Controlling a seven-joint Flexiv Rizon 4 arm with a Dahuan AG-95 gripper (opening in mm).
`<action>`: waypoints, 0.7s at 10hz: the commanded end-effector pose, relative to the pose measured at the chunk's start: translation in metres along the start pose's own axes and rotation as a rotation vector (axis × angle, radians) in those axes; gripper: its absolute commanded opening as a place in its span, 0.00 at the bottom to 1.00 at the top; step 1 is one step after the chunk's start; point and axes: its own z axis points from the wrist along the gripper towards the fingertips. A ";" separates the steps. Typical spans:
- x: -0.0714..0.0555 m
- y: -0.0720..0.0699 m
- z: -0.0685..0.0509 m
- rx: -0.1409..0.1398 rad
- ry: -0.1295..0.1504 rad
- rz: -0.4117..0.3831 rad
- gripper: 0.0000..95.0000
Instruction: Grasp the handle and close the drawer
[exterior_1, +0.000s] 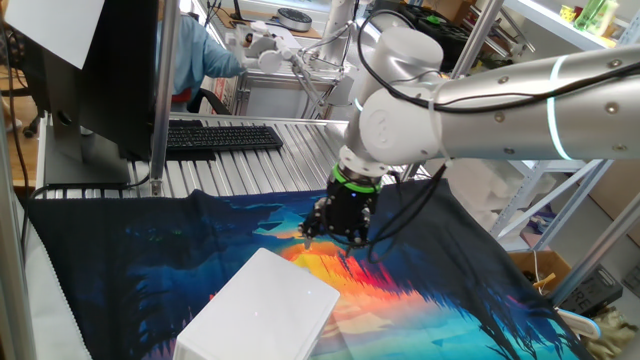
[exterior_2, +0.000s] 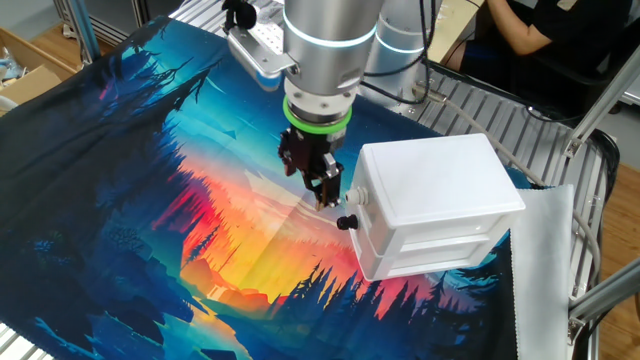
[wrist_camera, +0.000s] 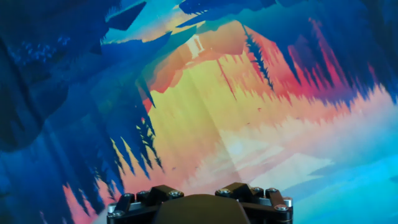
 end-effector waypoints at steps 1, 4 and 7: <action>0.005 -0.011 0.003 0.041 -0.009 -0.116 0.80; 0.018 -0.024 0.001 0.043 -0.006 -0.180 0.80; 0.013 -0.039 -0.011 0.051 0.017 -0.230 0.80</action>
